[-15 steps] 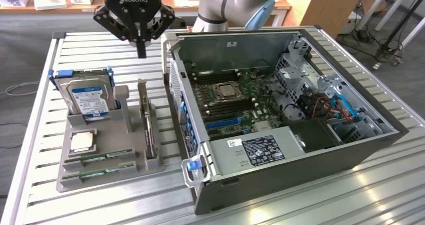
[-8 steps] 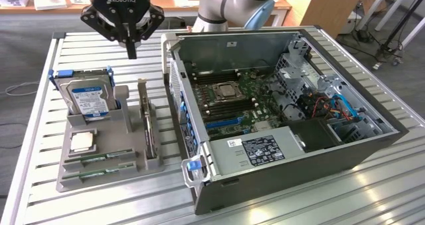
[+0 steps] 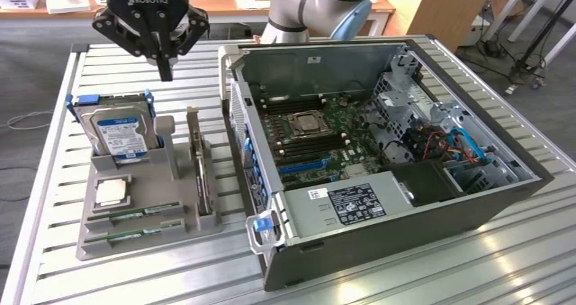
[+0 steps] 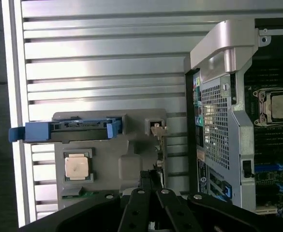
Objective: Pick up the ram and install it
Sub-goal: 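Reach for the ram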
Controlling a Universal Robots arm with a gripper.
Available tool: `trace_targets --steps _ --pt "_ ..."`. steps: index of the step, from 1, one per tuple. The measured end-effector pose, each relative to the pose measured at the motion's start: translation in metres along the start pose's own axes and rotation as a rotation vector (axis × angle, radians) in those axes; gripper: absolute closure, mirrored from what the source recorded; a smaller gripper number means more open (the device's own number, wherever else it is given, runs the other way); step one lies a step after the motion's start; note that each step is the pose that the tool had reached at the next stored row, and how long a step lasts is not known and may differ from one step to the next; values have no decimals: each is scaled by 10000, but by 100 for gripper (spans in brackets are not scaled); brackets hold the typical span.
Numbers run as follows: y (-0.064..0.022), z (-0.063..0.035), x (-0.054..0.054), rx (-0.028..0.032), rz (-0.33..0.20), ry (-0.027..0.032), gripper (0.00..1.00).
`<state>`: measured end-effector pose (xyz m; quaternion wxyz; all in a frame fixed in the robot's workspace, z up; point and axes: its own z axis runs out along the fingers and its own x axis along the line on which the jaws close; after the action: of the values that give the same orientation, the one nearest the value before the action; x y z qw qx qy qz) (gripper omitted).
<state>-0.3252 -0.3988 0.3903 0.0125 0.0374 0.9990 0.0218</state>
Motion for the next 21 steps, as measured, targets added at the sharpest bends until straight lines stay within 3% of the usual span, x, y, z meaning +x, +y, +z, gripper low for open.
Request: trace_targets --steps 16,21 --pt "-23 -4 312 5 0 -1 89" --pt "-25 -4 335 6 -1 -1 89"
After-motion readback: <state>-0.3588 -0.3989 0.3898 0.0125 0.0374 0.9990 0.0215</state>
